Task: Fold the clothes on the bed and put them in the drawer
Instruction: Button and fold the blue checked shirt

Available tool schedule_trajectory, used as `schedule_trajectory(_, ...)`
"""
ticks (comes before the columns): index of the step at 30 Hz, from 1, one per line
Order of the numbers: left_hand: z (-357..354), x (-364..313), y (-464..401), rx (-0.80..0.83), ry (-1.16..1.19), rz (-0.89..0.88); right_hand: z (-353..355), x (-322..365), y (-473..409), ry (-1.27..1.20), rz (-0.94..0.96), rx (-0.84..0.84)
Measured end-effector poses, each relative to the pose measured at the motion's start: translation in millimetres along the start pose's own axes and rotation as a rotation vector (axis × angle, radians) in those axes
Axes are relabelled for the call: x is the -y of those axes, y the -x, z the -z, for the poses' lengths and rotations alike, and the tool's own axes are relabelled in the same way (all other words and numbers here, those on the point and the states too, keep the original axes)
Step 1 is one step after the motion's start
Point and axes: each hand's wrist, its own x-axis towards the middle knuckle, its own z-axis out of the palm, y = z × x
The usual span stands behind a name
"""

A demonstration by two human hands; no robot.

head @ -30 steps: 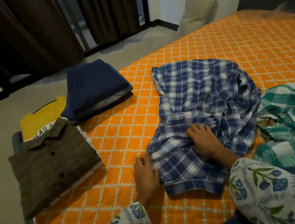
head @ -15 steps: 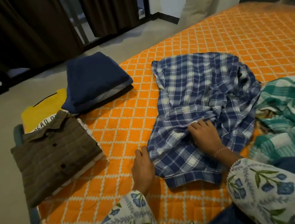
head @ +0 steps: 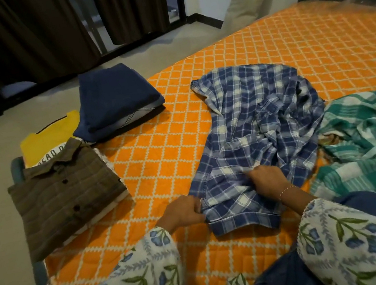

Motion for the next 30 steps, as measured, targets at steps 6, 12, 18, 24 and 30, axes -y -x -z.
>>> schedule_trajectory(6,11,3,-31,-0.351,0.478,0.245,23,19,-17,-0.207,-0.169,-0.211)
schedule_trajectory(12,5,-15,-28,-0.044,0.590,0.241,-28,47,-22,-0.373,-0.157,0.201)
schedule_trajectory(18,17,-25,-34,0.041,0.630,0.296,-14,22,-11,-0.350,-0.192,0.379)
schedule_trajectory(24,-3,-49,-63,-0.376,0.586,0.233,-22,19,-22,-0.342,-0.153,-0.034)
schedule_trajectory(30,-28,-20,-46,-0.494,0.339,0.312,-49,39,-16,-0.409,-0.225,0.096)
